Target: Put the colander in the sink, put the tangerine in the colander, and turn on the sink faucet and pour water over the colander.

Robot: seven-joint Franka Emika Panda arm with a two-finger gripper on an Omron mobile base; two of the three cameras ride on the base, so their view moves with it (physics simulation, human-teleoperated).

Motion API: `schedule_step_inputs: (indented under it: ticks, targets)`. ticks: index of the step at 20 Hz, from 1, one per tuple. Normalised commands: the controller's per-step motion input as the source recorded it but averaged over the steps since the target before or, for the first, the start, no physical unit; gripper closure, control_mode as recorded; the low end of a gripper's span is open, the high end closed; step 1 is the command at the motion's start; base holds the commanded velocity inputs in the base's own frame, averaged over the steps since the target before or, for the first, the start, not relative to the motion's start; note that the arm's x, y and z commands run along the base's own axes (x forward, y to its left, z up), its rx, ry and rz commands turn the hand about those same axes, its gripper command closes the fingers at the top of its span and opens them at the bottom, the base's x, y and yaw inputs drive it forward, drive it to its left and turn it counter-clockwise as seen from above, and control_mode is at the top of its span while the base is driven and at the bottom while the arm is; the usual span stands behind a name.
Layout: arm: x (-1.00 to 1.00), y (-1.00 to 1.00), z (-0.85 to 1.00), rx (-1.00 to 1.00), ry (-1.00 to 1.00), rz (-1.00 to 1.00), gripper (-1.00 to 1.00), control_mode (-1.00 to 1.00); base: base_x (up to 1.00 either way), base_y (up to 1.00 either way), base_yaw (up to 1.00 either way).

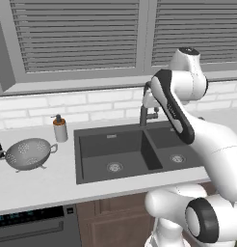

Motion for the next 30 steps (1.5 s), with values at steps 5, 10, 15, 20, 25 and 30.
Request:
schedule_step_inputs:
  ticks: [5, 10, 15, 20, 25, 30]
  targets:
    - [-0.5, 0.0, -0.05, 0.0, -0.01, 0.0, -1.0, -1.0, 0.0, 0.0, 0.0]
    - [-1.0, 0.12, -0.17, -0.02, -0.02, 0.0, -1.0, -1.0, 0.0, 0.0, 0.0]
    - [-0.93, 0.84, -0.04, -0.1, -0.21, 0.05, -1.0, -1.0, 0.0, 0.0, 0.0]
    - [-0.1, 1.0, 0.0, -0.01, -0.16, 0.0, -1.0, -1.0, 0.0, 0.0, 0.0]
    - [0.41, 1.0, 0.0, 0.12, -0.01, -0.01, -1.0, -1.0, 0.0, 0.0, 0.0]
    - [0.7, 1.0, -0.01, 0.17, 0.0, -0.06, -1.0, -1.0, 0.0, 0.0, 0.0]
